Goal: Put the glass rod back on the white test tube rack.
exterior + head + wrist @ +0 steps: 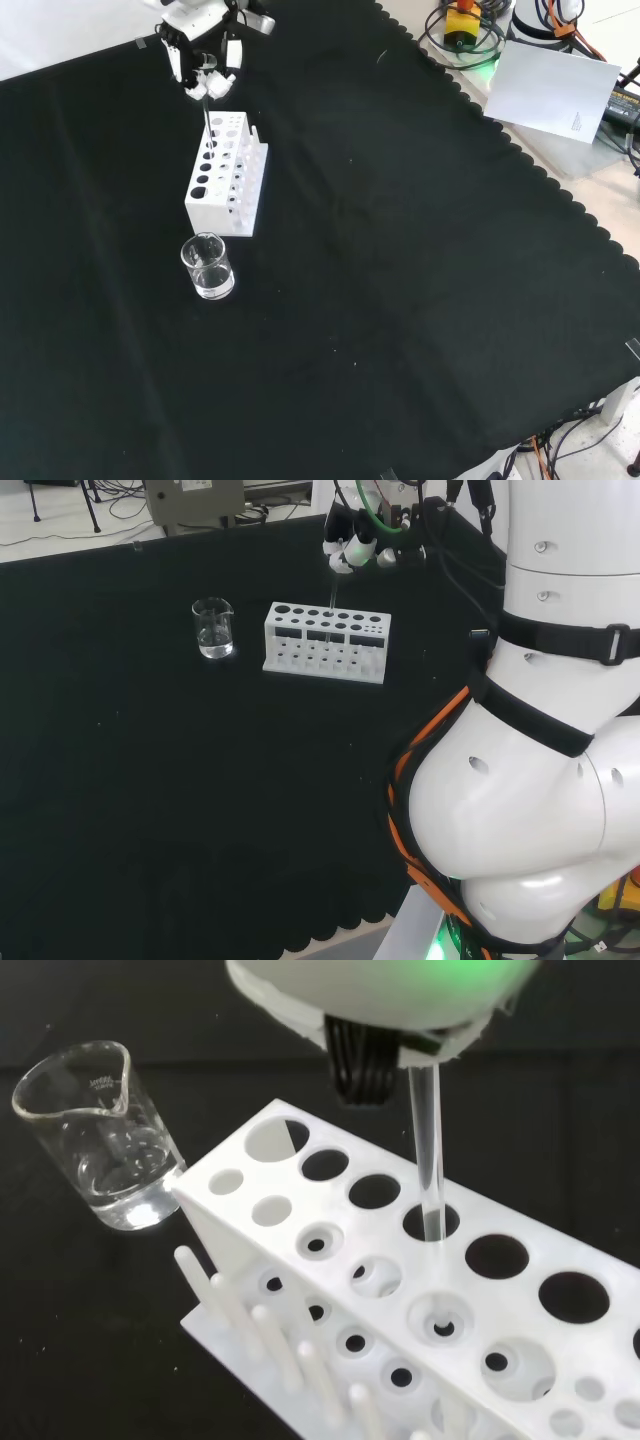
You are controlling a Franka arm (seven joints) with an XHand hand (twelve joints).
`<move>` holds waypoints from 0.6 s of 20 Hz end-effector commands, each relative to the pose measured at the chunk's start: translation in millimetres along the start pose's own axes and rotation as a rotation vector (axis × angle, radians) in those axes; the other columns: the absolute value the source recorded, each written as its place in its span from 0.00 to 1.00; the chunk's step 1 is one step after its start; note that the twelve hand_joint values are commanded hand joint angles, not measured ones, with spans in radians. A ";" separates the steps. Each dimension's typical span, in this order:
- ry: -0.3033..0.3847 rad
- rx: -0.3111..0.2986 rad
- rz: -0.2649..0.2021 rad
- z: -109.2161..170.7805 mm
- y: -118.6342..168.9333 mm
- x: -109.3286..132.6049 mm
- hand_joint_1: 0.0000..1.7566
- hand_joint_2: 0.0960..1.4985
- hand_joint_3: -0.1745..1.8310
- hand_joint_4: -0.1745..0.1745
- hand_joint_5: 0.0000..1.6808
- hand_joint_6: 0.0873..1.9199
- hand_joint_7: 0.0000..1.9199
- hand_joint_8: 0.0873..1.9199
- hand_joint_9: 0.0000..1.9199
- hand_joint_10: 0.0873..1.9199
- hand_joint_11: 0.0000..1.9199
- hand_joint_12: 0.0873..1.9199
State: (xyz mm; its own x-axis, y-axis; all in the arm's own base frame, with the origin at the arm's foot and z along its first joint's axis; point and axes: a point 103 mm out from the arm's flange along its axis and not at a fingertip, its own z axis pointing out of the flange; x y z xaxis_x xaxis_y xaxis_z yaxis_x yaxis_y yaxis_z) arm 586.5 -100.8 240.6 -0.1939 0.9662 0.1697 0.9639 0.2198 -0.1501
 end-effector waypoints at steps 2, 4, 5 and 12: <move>0.016 0.021 -0.015 -11.1 2.0 -1.1 0.75 0.26 0.50 0.00 0.53 0.40 0.69 0.25 0.98 0.31 1.00 0.39; 0.012 0.013 -0.016 -13.4 1.2 -1.6 0.76 0.23 0.53 0.00 0.48 0.42 0.68 0.25 0.99 0.30 1.00 0.42; 0.011 0.012 -0.016 -14.7 1.2 -2.2 0.76 0.23 0.53 0.00 0.45 0.43 0.68 0.25 0.99 0.30 1.00 0.44; 0.005 -0.002 -0.013 -24.0 -4.9 -5.0 0.77 0.21 0.53 0.00 0.34 0.44 0.63 0.25 1.00 0.30 1.00 0.52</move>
State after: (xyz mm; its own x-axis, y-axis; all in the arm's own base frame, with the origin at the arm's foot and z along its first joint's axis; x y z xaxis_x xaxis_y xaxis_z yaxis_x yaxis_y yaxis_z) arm 590.7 -105.8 258.9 -0.2066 0.9618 0.1795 0.9599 0.2348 -0.1533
